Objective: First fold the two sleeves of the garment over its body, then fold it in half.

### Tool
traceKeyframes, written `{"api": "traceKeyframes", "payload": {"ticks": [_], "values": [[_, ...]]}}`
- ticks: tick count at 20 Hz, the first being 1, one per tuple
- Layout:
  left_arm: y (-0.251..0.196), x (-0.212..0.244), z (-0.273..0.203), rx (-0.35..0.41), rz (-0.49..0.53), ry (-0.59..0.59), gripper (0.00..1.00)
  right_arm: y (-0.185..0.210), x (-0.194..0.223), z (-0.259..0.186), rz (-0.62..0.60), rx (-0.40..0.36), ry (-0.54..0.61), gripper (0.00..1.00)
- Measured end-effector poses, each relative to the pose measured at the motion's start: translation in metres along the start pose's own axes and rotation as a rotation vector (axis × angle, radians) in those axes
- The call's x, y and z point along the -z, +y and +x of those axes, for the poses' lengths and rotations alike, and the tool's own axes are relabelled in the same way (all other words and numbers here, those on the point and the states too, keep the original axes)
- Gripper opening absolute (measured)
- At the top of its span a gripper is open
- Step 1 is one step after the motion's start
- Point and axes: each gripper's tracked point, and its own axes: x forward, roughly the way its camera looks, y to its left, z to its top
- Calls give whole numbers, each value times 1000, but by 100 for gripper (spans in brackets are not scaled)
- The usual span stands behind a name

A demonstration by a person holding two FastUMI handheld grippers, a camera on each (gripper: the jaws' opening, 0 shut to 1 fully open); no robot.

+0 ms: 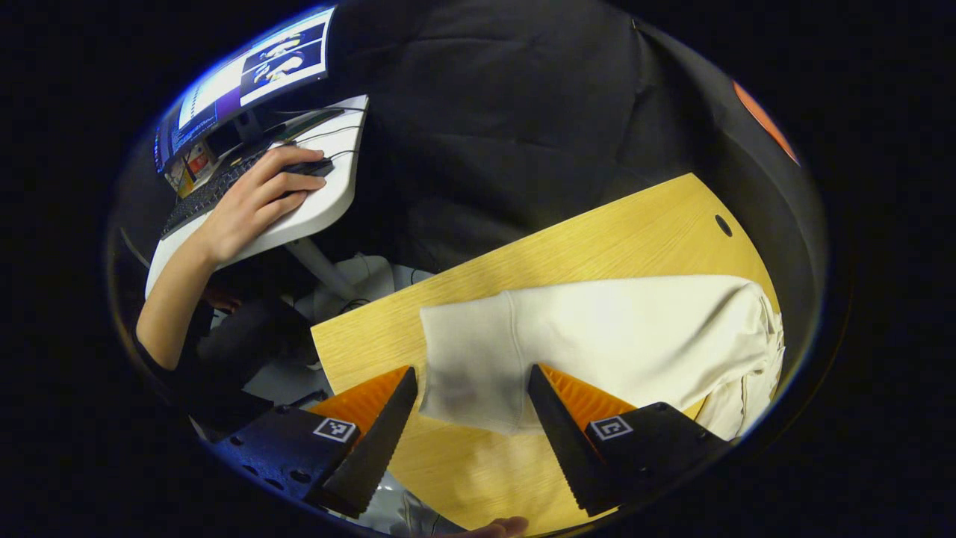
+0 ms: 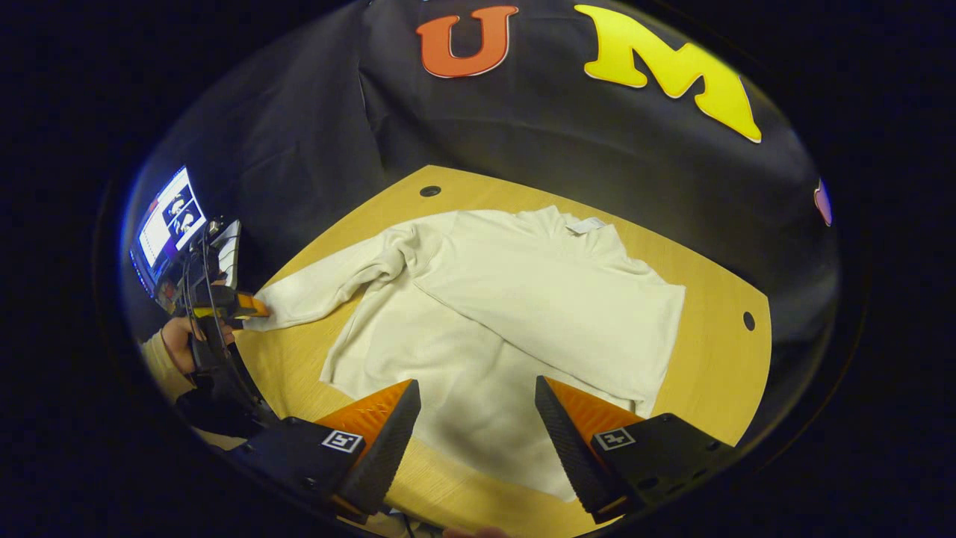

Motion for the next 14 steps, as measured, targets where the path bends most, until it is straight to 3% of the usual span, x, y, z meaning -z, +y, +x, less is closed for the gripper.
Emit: {"api": "traceKeyframes", "payload": {"ticks": [4, 7, 8, 9, 12, 13, 14], "values": [[1, 0, 2, -22, 41, 56, 95, 9, -1, -3, -6, -24, -7, 96], [-3, 1, 3, -12, 59, 95, 80, 8, 0, -6, 12, -28, -10, 96], [-5, 0, 4, -7, 67, 103, 82, 6, 1, -7, 17, -26, -10, 96], [-7, -1, 3, -4, 70, 115, 72, 4, 2, -9, 20, -27, -12, 96], [-13, 0, 4, 4, 67, 135, 68, -3, 9, -14, 27, -23, -13, 96], [-16, 0, 4, 11, 65, 138, 53, -5, 12, -16, 31, -23, -13, 96], [-20, -1, 3, 16, 75, 142, 47, -7, 15, -17, 37, -25, -14, 96]]}}
